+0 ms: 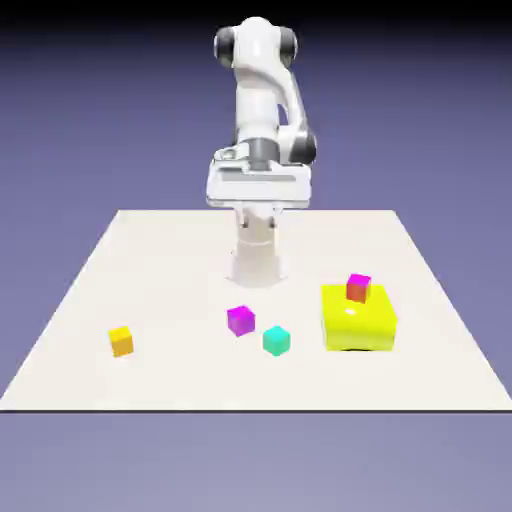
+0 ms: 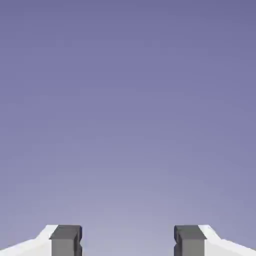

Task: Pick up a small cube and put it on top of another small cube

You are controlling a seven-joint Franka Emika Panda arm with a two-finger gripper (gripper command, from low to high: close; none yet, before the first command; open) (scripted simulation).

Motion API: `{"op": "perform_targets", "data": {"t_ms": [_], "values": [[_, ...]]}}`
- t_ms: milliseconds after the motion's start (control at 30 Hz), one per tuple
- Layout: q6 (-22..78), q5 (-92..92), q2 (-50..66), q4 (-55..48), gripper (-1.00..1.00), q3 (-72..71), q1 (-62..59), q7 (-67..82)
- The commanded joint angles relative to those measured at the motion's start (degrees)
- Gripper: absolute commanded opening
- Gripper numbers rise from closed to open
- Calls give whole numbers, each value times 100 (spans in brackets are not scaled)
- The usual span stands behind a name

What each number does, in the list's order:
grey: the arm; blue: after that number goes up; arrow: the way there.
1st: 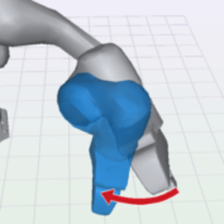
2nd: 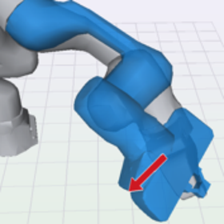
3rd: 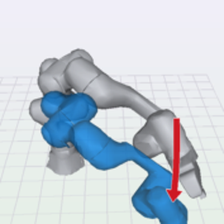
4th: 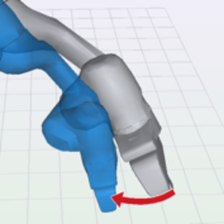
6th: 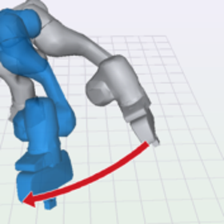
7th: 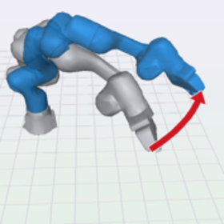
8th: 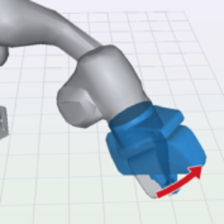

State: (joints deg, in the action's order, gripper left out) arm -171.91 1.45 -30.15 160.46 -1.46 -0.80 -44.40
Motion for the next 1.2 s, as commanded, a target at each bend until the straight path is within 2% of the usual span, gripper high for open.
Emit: {"op": "perform_targets", "data": {"t_ms": [0,567,800,833,1067,1167], "values": [[174,121,208,-45,0,-121,-124,-162],[3100,2145,3695,-794,0,-2148,-2195,-2871],[1832,2166,4934,-777,0,-2096,-1952,-2809],[1832,2166,4934,-777,-100,-2096,-1952,-2809],[3108,2146,3689,-796,-100,-2151,-2190,-2872],[3856,2226,3112,-994,-100,-2425,-1575,-2904]]}}
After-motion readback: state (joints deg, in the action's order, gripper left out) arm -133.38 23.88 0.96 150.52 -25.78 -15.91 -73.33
